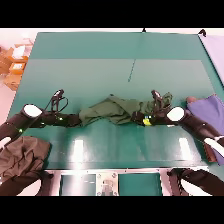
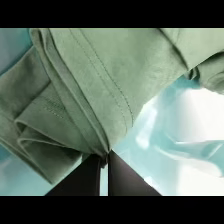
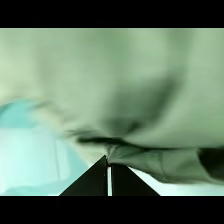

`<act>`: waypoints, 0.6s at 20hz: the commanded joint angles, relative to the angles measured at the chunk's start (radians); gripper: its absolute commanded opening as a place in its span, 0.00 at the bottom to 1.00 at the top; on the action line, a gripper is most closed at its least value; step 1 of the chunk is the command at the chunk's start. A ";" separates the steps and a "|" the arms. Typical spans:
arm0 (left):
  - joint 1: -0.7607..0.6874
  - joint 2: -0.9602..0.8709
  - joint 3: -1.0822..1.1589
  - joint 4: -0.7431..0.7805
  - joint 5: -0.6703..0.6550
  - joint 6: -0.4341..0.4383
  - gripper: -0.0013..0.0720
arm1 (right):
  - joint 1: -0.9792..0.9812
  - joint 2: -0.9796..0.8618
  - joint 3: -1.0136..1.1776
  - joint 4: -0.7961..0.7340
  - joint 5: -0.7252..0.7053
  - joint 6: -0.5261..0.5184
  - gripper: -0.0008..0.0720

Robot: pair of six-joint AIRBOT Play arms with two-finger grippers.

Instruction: Fold the shirts.

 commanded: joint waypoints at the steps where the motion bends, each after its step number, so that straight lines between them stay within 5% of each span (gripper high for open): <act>1: 0.000 0.000 -0.001 0.053 -0.002 -0.008 0.05 | -0.008 0.171 0.196 -0.044 0.118 -0.032 0.04; 5: 0.000 0.000 -0.001 0.109 -0.045 -0.008 0.05 | -0.219 0.194 0.536 -0.318 0.130 0.026 0.04; 12: 0.000 0.000 -0.001 0.365 -0.124 -0.111 0.05 | -0.605 -0.121 0.642 -0.372 0.109 0.022 0.04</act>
